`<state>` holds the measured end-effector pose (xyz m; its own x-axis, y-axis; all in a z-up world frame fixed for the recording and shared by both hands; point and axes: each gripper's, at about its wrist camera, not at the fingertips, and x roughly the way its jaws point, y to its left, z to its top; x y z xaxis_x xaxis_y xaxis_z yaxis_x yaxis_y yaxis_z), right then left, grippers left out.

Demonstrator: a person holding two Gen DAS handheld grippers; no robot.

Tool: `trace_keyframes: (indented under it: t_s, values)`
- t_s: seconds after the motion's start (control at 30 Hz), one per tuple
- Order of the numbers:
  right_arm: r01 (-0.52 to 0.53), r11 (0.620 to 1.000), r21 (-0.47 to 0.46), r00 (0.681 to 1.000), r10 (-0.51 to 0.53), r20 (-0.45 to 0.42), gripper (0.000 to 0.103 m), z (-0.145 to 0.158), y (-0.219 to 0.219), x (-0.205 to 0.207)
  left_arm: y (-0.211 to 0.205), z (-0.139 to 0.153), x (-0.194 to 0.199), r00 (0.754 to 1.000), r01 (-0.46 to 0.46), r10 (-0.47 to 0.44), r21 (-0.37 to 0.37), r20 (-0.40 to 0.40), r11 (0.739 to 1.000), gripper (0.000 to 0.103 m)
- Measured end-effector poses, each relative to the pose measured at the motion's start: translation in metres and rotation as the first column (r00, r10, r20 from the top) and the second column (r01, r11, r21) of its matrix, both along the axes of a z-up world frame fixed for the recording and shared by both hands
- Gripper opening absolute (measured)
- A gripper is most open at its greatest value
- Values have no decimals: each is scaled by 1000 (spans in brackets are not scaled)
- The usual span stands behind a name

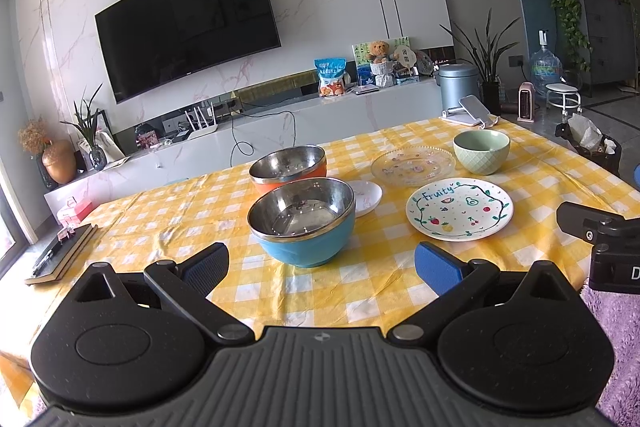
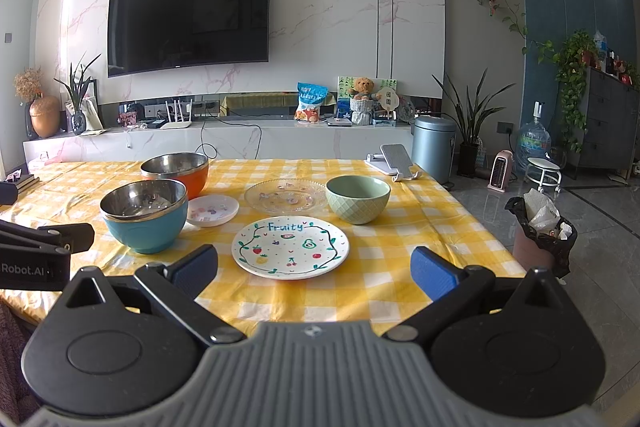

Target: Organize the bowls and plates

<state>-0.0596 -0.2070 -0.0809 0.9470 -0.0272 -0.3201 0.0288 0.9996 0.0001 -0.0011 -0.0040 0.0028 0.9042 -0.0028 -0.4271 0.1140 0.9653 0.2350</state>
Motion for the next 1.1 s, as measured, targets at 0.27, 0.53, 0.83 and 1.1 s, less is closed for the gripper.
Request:
trace_keyframes:
  t_s: [0.27, 0.53, 0.83, 1.1]
  values:
    - [0, 1000, -1, 1000, 0, -2, 101, 3, 0, 1, 0, 1, 0, 1000, 0, 0, -2, -2, 1000, 103]
    - [0, 1000, -4, 1000, 0, -6, 101, -3, -1, 2, -1, 1, 0, 1000, -1, 1, -5, -2, 1000, 103]
    - [1, 1000, -3, 1000, -1, -8, 101, -7, 3, 4, -3, 0, 0, 1000, 0, 0, -4, -1, 1000, 103]
    - [1, 1000, -4, 1000, -1, -10, 101, -6, 3, 4, -1, 0, 0, 1000, -1, 1, -7, -1, 1000, 103]
